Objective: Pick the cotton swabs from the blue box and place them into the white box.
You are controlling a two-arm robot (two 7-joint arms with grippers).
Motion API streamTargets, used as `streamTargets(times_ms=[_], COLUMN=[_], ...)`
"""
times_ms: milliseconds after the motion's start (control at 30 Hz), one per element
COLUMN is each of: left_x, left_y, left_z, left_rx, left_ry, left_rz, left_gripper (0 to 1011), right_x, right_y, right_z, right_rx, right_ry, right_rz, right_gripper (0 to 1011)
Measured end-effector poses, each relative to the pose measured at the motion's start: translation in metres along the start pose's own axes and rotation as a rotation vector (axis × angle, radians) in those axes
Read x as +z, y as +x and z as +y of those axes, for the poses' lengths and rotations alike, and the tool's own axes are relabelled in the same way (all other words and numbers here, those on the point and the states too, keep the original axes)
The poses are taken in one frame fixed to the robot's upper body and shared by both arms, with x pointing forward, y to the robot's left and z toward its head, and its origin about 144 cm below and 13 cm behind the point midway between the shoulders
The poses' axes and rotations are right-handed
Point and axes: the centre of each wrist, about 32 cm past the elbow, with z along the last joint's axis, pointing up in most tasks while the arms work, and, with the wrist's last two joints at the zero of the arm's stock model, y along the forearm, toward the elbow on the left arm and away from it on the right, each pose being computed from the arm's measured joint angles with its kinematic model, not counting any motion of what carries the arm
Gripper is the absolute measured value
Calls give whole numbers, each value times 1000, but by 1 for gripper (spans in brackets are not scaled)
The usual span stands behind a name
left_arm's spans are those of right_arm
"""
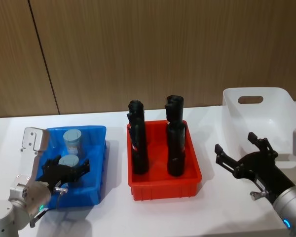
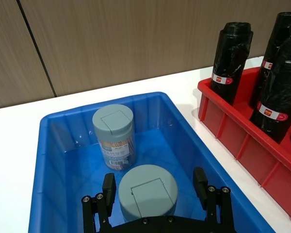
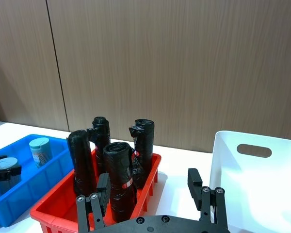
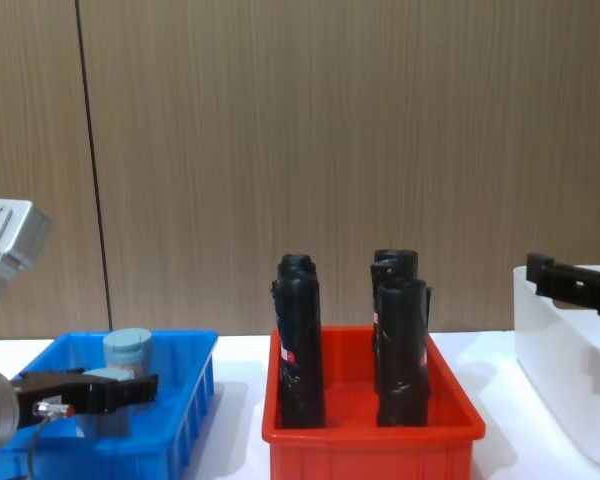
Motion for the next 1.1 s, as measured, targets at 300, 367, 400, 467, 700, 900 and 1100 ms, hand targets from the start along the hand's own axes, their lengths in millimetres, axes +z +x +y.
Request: streamTargets(times_ms=[300,367,400,467,700,900,1100], left_x=[0,1,1,1,1,5,14], left_y=[1,1,1,1,1,0,-2], left_z=[1,1,1,1,1,2,6], left_rx=[10,10,10,10,4,-2,-11], left_ry=[11,12,12,13,10,-4,-41], left_rz=[-8,-11,-11,-14,-20,-29,-48], left_gripper=[928,905,869,816,670,670,670], right_x=[0,0,0,0,0,0,0], right_y=[0,0,0,0,0,0,0], right_z=[0,0,0,0,0,0,0], right_rx=[0,0,0,0,0,0,0], right_ry=[0,0,0,0,0,0,0], right_rz=[0,0,0,0,0,0,0], right_gripper=[1001,1002,1002,1002,1001,1002,1002])
